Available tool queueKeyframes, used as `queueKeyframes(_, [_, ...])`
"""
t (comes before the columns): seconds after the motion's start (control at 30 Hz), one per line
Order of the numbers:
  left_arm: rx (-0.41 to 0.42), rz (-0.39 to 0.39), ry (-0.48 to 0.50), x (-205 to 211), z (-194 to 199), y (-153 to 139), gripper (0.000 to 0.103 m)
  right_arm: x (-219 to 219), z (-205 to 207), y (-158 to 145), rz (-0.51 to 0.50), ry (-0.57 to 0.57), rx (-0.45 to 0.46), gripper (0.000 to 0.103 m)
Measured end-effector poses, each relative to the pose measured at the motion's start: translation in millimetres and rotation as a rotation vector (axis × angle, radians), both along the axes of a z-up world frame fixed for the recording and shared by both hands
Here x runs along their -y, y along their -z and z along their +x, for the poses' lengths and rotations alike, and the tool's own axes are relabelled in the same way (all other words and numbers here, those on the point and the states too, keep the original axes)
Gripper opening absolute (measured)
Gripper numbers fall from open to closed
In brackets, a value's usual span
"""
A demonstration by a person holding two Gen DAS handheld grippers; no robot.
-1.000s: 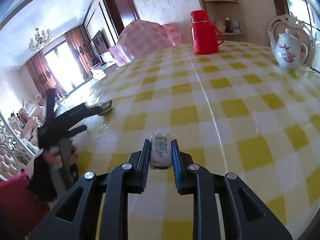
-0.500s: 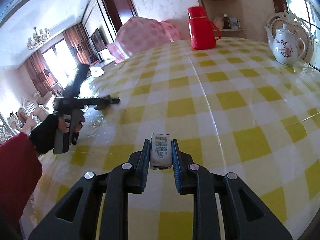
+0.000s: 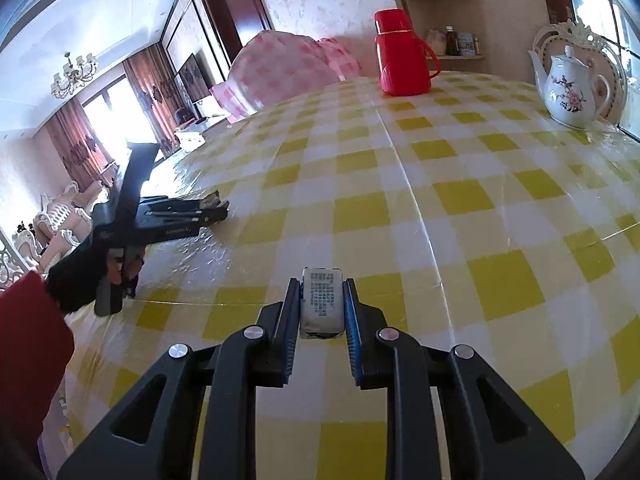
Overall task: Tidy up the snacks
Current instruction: 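Carry both held packets from the table over the purple box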
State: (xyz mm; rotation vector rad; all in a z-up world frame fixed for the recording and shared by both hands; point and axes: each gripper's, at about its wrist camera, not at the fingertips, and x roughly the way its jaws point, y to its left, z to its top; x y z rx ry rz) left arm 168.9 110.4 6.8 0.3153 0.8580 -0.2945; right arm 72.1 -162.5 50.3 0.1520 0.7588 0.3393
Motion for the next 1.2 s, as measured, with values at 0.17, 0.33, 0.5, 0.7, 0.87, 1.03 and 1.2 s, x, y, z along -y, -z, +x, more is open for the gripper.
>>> queueKeyframes(0.17, [0.049, -0.030, -0.072, 32, -31, -13, 0.042, 2, 5, 8, -0.001, 0.009, -0.021, 0.022])
queueKeyframes(0.33, [0.062, -0.031, -0.078, 70, -72, -19, 0.042, 0, 8, 14, -0.014, 0.014, -0.038, 0.022])
queueKeyframes(0.5, [0.034, -0.025, -0.087, 89, -110, -15, 0.043, -1, 8, 19, -0.014, 0.010, -0.054, 0.021])
queueKeyframes(0.7, [0.034, -0.032, -0.098, 89, -155, -13, 0.043, -9, -8, 22, 0.005, -0.008, -0.074, 0.021])
queueKeyframes(0.87, [0.050, -0.016, -0.082, 85, -195, -16, 0.043, -14, -37, 14, 0.021, -0.014, -0.044, 0.021])
queueKeyframes(1.03, [0.030, -0.027, -0.054, 80, -233, -20, 0.043, -17, -72, 6, 0.044, -0.020, -0.013, 0.021])
queueKeyframes(1.2, [0.025, -0.029, -0.019, 78, -267, -21, 0.043, -23, -105, 8, 0.048, -0.025, -0.008, 0.021])
